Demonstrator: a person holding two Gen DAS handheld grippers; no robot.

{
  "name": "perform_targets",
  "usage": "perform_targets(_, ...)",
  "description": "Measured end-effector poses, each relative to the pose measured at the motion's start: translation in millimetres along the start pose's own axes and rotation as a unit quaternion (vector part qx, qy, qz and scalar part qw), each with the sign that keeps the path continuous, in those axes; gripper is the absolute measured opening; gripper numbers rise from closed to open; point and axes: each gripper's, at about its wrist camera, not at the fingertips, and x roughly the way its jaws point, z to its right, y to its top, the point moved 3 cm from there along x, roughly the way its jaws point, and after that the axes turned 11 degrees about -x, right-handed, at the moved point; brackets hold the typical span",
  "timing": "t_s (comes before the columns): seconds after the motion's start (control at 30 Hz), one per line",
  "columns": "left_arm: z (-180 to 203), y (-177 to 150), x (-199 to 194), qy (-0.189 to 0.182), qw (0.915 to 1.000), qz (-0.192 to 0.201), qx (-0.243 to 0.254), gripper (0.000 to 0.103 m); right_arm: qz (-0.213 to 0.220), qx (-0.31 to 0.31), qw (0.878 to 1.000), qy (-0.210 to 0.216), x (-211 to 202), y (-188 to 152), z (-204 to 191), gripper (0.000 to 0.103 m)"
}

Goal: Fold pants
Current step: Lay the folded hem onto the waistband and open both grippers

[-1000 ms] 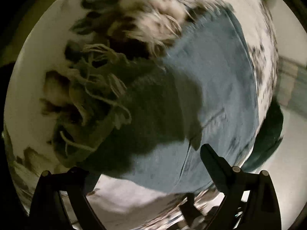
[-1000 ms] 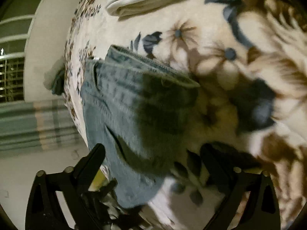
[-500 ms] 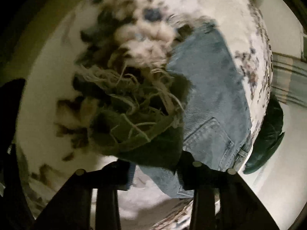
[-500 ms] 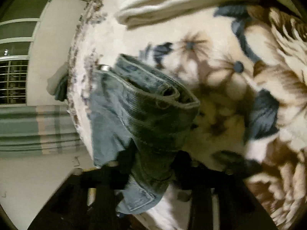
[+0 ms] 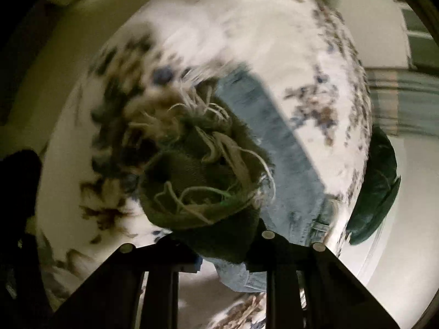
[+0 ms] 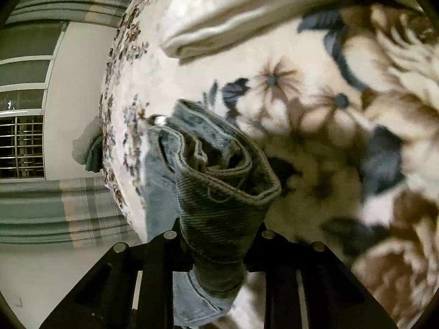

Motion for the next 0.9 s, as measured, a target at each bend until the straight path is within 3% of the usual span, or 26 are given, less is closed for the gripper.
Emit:
perform_targets(0.27, 83.2, 0.9, -59.3, 0.001, 0.9922, -0.009, 0.124, 0.018, 0.037, 0.029, 0.999, 0.021, -78.3, -9.8, -46.7, 0.023)
perform_targets(0.4, 138.5, -9.7, -52.5, -0.011, 0.984, -0.042, 0.173, 0.018, 0.088, 0.061, 0.994, 0.025, -127.8, 13.6, -62.7, 0.022)
perform_targets(0.5, 202.5, -26.6, -25.5, -0.029, 0.9728, -0.079, 0.216, 0.018, 0.144, 0.08, 0.986, 0.023, -170.1, 45.1, -64.8, 0.022)
perform_targets(0.63, 307.3, -70.9, 22.9, -0.07, 0.9511, -0.134, 0.27, 0.018, 0.238, 0.094, 0.967, 0.007, -229.2, 105.0, -67.2, 0.022)
perform_targets(0.73, 382.3, -117.8, 59.9, -0.11, 0.9236, -0.165, 0.328, 0.018, 0.301, 0.102, 0.948, 0.001, -265.0, 144.5, -56.5, 0.022)
perform_targets(0.77, 394.6, -126.7, 66.5, -0.119, 0.9173, -0.17, 0.34, 0.018, 0.318, 0.105, 0.942, -0.004, -273.1, 156.3, -51.3, 0.022)
perform_targets(0.83, 428.0, -161.7, 101.3, -0.129, 0.8935, -0.183, 0.389, 0.018, 0.351, 0.111, 0.93, -0.014, -283.4, 179.3, -33.8, 0.022)
perform_targets(0.9, 435.7, -178.2, 131.3, -0.127, 0.8825, -0.2, 0.406, 0.018, 0.365, 0.128, 0.922, -0.029, -279.8, 189.6, -7.7, 0.022)
